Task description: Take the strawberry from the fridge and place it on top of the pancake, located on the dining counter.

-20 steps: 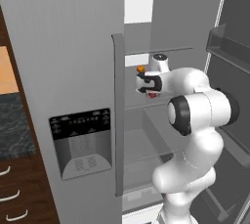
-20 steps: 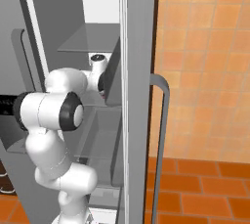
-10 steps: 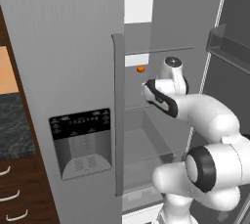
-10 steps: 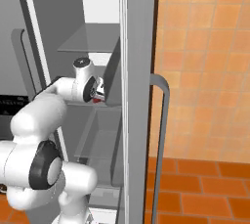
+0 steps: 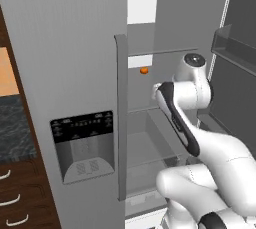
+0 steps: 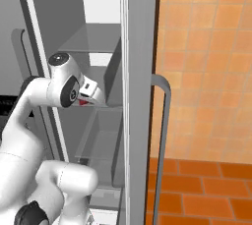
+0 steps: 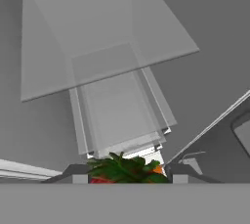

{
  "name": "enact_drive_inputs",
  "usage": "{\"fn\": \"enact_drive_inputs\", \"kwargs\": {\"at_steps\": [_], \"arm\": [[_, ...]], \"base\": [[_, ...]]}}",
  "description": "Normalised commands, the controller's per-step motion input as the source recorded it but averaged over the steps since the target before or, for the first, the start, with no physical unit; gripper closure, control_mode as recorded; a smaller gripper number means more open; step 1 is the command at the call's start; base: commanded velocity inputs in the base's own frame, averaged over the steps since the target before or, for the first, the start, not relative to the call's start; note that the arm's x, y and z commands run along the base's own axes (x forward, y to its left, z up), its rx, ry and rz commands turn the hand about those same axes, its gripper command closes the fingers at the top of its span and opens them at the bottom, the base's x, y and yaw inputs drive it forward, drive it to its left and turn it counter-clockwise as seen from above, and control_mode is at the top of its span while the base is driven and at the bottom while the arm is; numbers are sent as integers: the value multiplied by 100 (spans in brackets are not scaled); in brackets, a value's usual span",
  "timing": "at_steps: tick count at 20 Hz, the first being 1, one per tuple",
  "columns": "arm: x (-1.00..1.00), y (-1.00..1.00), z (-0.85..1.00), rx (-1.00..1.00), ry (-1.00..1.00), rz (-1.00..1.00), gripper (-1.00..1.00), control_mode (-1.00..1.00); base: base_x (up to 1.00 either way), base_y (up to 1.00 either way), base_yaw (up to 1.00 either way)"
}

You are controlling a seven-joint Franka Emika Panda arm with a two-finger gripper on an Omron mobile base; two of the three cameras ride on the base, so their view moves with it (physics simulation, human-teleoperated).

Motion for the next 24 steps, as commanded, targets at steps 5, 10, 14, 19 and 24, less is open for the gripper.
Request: {"fn": "enact_drive_inputs", "kwargs": {"at_steps": [5, 10, 14, 19, 24], "arm": [[-100, 13, 22, 0, -2, 1, 100, -100], [-100, 7, 19, 0, 0, 2, 100, -100], [-94, -4, 6, 0, 0, 1, 100, -100], [-15, 0, 0, 0, 0, 3, 100, -100], [0, 0, 0, 0, 0, 0, 100, -100]], "base": [[0, 0, 0], [0, 0, 0], [0, 0, 0], [0, 0, 0], [0, 0, 0]]}}
